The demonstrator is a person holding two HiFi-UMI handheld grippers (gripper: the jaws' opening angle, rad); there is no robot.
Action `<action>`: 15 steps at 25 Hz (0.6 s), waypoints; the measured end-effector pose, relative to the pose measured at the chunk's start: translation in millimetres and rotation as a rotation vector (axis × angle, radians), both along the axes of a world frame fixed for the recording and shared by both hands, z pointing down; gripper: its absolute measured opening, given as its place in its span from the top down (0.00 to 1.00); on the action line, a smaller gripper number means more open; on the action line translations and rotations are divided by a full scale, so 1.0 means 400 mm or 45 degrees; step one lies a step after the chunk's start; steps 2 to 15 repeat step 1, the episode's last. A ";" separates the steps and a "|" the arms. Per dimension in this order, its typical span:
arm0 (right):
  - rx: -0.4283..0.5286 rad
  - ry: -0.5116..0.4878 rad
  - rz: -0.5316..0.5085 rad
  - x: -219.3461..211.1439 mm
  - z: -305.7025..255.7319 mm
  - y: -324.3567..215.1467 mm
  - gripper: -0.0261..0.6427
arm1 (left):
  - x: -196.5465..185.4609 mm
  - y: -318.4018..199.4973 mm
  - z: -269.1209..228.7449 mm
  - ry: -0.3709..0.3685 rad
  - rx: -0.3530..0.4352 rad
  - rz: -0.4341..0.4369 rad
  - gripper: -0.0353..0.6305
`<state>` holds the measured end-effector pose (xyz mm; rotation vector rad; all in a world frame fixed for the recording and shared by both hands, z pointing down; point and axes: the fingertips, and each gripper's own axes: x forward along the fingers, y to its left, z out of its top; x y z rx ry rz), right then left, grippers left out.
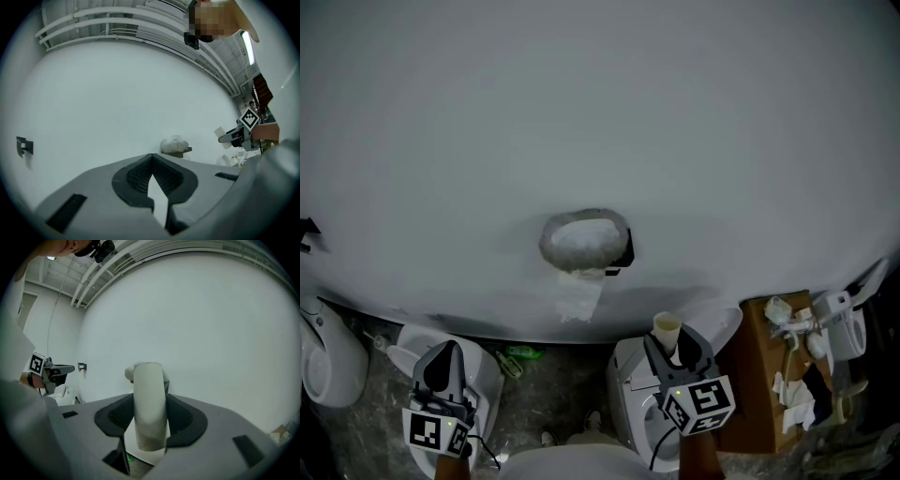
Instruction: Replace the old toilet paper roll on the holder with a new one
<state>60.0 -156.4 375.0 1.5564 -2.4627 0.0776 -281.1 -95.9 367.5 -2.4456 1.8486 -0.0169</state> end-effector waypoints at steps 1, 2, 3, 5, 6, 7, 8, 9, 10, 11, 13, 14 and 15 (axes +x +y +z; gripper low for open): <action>0.000 0.000 -0.001 -0.004 0.000 0.004 0.66 | -0.002 0.004 0.000 0.003 -0.001 0.000 0.94; 0.000 0.000 -0.001 -0.004 0.000 0.004 0.66 | -0.002 0.004 0.000 0.003 -0.001 0.000 0.94; 0.000 0.000 -0.001 -0.004 0.000 0.004 0.66 | -0.002 0.004 0.000 0.003 -0.001 0.000 0.94; 0.000 0.000 -0.001 -0.004 0.000 0.004 0.66 | -0.002 0.004 0.000 0.003 -0.001 0.000 0.94; 0.000 0.000 -0.001 -0.004 0.000 0.004 0.66 | -0.002 0.004 0.000 0.003 -0.001 0.000 0.94; 0.000 0.000 -0.001 -0.004 0.000 0.004 0.66 | -0.002 0.004 0.000 0.003 -0.001 0.000 0.94; 0.000 0.000 -0.001 -0.004 0.000 0.004 0.66 | -0.002 0.004 0.000 0.003 -0.001 0.000 0.94; 0.000 0.000 -0.001 -0.004 0.000 0.004 0.66 | -0.002 0.004 0.000 0.003 -0.001 0.000 0.94; 0.000 0.000 -0.001 -0.004 0.000 0.004 0.66 | -0.002 0.004 0.000 0.003 -0.001 0.000 0.94; 0.000 0.000 -0.001 -0.004 0.000 0.004 0.66 | -0.002 0.004 0.000 0.003 -0.001 0.000 0.94; 0.000 0.000 -0.001 -0.004 0.000 0.004 0.66 | -0.002 0.004 0.000 0.003 -0.001 0.000 0.94; 0.000 0.000 -0.001 -0.004 0.000 0.004 0.66 | -0.002 0.004 0.000 0.003 -0.001 0.000 0.94; 0.000 0.000 -0.001 -0.004 0.000 0.004 0.66 | -0.002 0.004 0.000 0.003 -0.001 0.000 0.94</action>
